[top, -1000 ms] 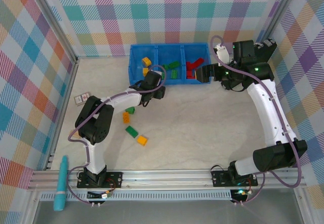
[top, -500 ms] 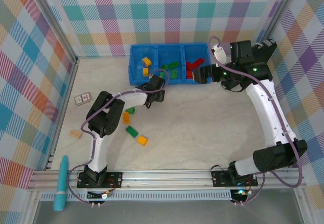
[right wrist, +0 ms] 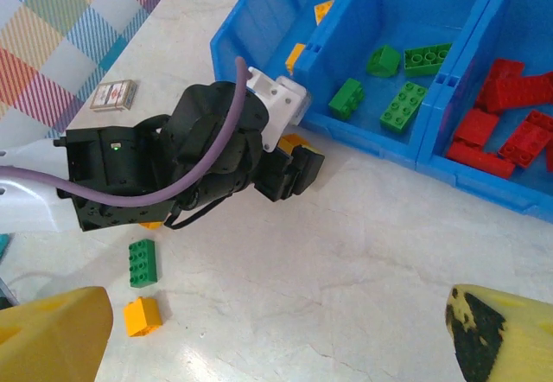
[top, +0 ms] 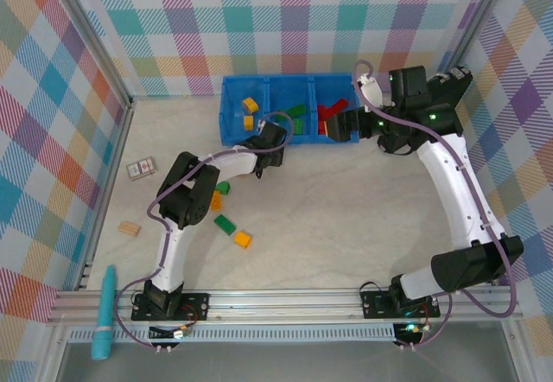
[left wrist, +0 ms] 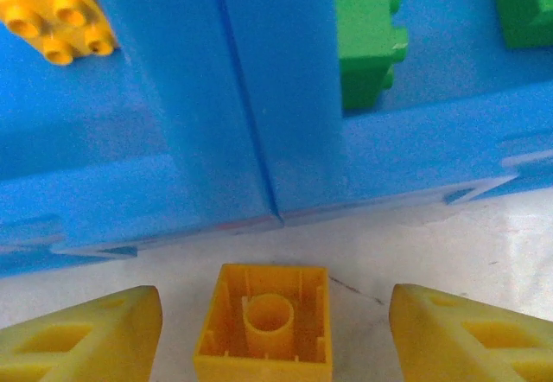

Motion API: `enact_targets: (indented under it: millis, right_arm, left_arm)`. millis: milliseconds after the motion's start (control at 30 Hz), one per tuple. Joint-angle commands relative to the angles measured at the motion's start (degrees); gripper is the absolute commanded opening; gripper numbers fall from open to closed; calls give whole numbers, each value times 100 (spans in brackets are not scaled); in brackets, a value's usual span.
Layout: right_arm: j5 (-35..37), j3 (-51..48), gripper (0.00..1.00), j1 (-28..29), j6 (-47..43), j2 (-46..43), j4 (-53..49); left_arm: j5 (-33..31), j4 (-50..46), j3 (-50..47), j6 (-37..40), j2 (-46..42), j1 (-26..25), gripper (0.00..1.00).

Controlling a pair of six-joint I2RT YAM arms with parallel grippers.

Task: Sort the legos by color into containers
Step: Pick up the lego from the top-center of the table.

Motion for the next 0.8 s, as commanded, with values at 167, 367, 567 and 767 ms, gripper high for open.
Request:
enact_targets:
  millis: [167, 367, 567, 767]
  right_arm:
    - [-127, 239, 99, 58, 21, 174, -62]
    - [-100, 257, 99, 84, 23, 254, -22]
    - [-74, 257, 99, 100, 31, 280, 8]
    - [-40, 249, 99, 110, 43, 309, 12]
  left_arm:
    - [41, -442, 419, 1, 222, 193, 69]
    - [315, -789, 750, -18, 428, 280, 65]
    - [585, -939, 864, -58, 509, 372, 57]
    - [803, -1025, 971, -162, 593, 404, 44]
